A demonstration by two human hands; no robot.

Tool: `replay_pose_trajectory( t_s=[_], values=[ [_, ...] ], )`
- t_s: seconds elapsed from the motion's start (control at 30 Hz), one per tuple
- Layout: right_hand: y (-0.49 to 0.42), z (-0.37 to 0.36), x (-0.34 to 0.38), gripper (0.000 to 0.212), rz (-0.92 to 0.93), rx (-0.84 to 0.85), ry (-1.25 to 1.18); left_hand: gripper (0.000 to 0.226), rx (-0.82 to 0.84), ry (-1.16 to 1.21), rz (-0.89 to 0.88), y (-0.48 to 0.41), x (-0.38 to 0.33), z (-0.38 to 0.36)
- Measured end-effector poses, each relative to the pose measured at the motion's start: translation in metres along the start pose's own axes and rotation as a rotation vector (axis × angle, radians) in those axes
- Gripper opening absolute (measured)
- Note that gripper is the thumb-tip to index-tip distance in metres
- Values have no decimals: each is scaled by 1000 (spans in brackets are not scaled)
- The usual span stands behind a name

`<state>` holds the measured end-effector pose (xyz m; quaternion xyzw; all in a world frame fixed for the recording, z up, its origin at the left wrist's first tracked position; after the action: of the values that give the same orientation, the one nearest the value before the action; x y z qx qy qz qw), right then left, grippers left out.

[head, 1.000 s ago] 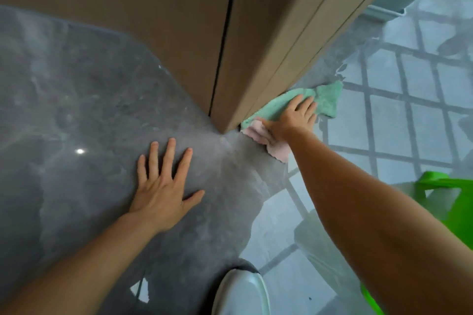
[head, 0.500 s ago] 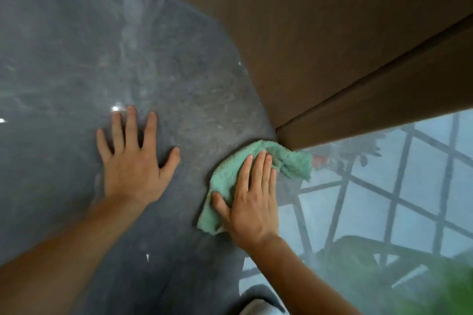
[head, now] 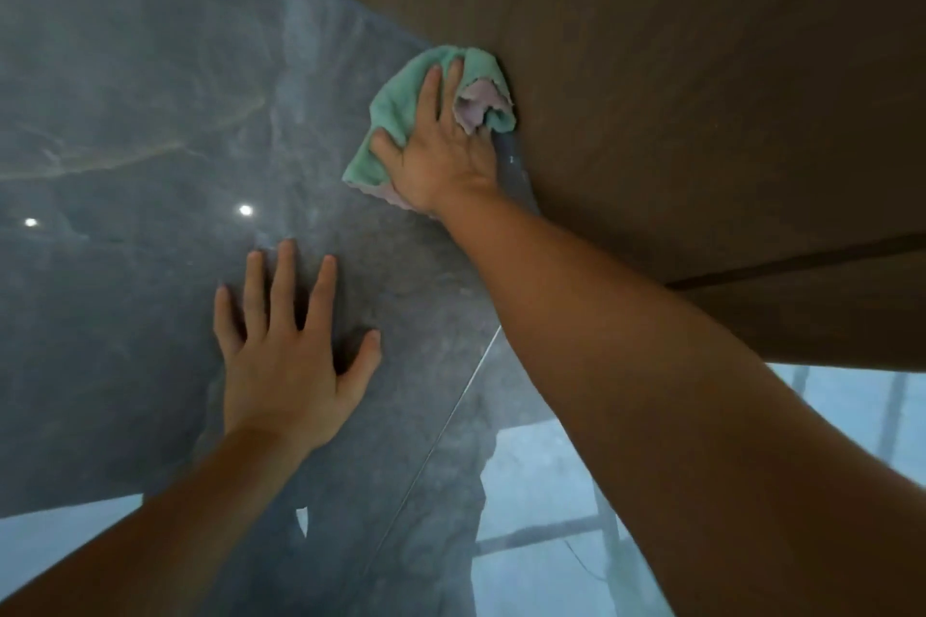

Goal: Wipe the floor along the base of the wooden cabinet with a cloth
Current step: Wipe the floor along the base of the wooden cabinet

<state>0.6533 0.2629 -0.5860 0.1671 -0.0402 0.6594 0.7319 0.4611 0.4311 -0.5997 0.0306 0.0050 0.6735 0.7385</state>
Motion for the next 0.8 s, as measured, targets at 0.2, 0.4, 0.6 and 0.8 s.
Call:
replay_pose_trajectory(
  t_s=[0.2,0.4,0.6,0.8],
  values=[
    [39,1,-19,95,13,-23,-25,81,-2,12,-6,1,4,1],
    [168,-5,-42,99,-143,42,13,79,-13,27,4,1,3,2],
    [301,-21,-72,103,-316,124,-54,80,25,20,20,1,3,6],
    [276,-29,-60,107,-263,27,-36,80,16,-29,7,0,4,7]
  ],
)
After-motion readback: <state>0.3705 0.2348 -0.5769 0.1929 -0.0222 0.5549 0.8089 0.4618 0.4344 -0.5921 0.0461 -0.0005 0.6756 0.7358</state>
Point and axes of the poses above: each hand's wrist, its own y-axis away from the middle knuckle, its own z-axis out of the back of the hand, x = y × z, the point moved 1 cm from there along -y, towards the middle knuckle, and after that the axes turned 7 degrees about -y, right-handed, at the moved point
